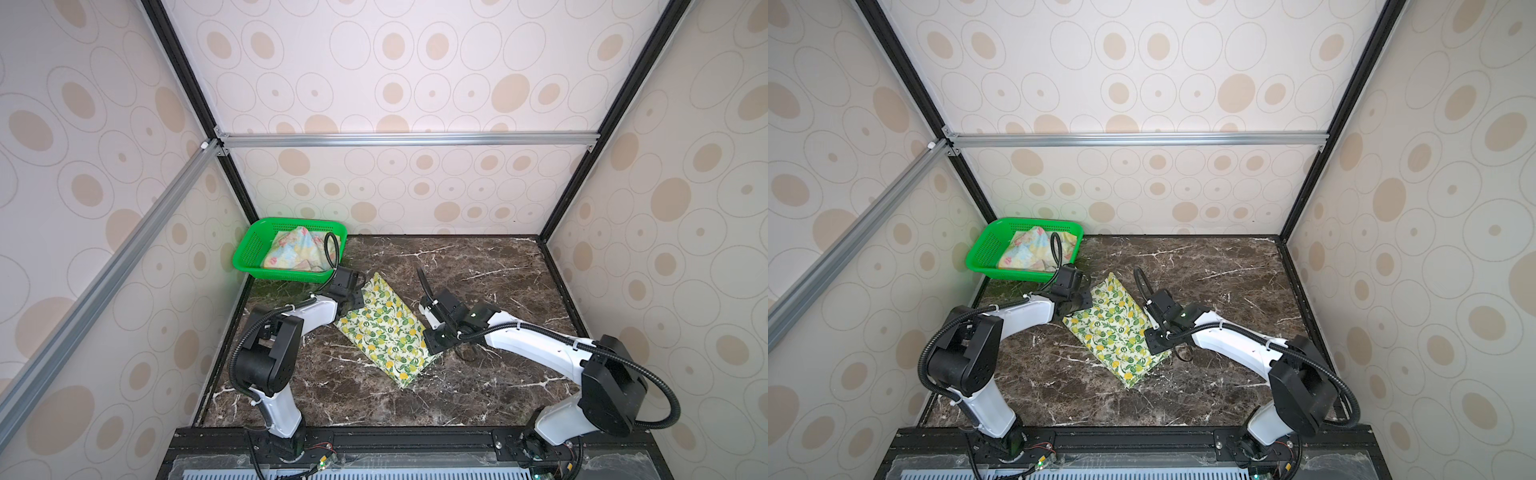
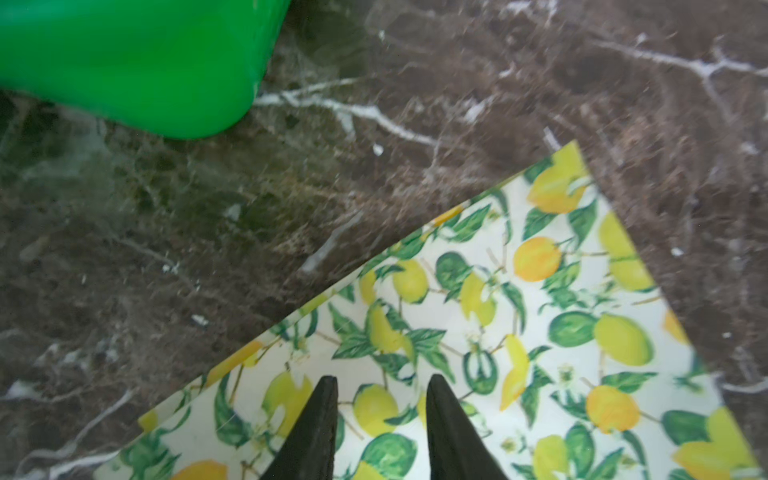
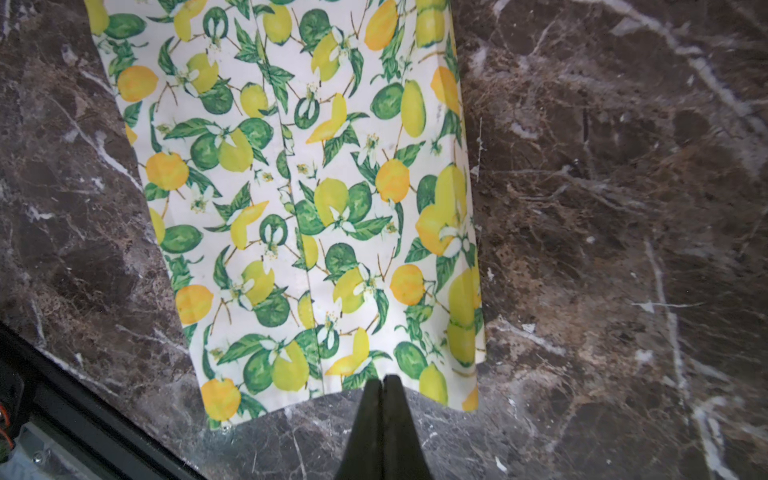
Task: Fold and stack the skirts
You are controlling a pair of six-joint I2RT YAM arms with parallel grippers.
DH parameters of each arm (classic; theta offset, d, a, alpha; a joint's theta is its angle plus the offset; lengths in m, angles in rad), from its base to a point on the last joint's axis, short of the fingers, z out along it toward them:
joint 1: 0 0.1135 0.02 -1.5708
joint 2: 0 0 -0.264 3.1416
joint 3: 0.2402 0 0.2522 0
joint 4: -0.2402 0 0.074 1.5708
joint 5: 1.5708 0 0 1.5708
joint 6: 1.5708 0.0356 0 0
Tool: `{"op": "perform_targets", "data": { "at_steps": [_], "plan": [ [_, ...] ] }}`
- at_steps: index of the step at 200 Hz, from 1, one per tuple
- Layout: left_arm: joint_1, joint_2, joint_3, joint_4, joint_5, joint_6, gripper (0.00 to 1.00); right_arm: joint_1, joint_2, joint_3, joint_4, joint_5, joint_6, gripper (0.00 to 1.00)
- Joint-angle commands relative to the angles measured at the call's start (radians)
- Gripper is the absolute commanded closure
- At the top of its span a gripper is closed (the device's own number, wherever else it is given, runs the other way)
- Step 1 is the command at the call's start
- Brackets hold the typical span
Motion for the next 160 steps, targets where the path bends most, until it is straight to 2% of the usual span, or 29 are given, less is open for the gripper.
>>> {"op": "perform_targets", "data": {
  "at_steps": [1,37,91,119,160],
  "plan": [
    [0.005,-0.017,-0.025,0.034,0.0,0.002,0.65,-0.024,0.039,-0.03,0.046,-0.013,0.028,1.0],
    [0.005,-0.019,-0.078,0.022,-0.014,0.008,0.66,-0.062,0.076,-0.068,0.066,-0.029,0.048,1.0],
    [0.006,-0.071,-0.136,-0.025,-0.052,0.04,0.67,-0.06,0.07,-0.102,0.048,-0.053,0.043,1.0],
    [0.008,-0.123,-0.155,-0.049,-0.073,0.044,0.67,0.01,0.037,-0.061,0.001,-0.029,0.006,1.0],
    [0.019,-0.148,-0.158,-0.046,-0.097,0.03,0.67,0.131,0.094,0.01,0.006,-0.059,0.024,1.0]
  ]
}}
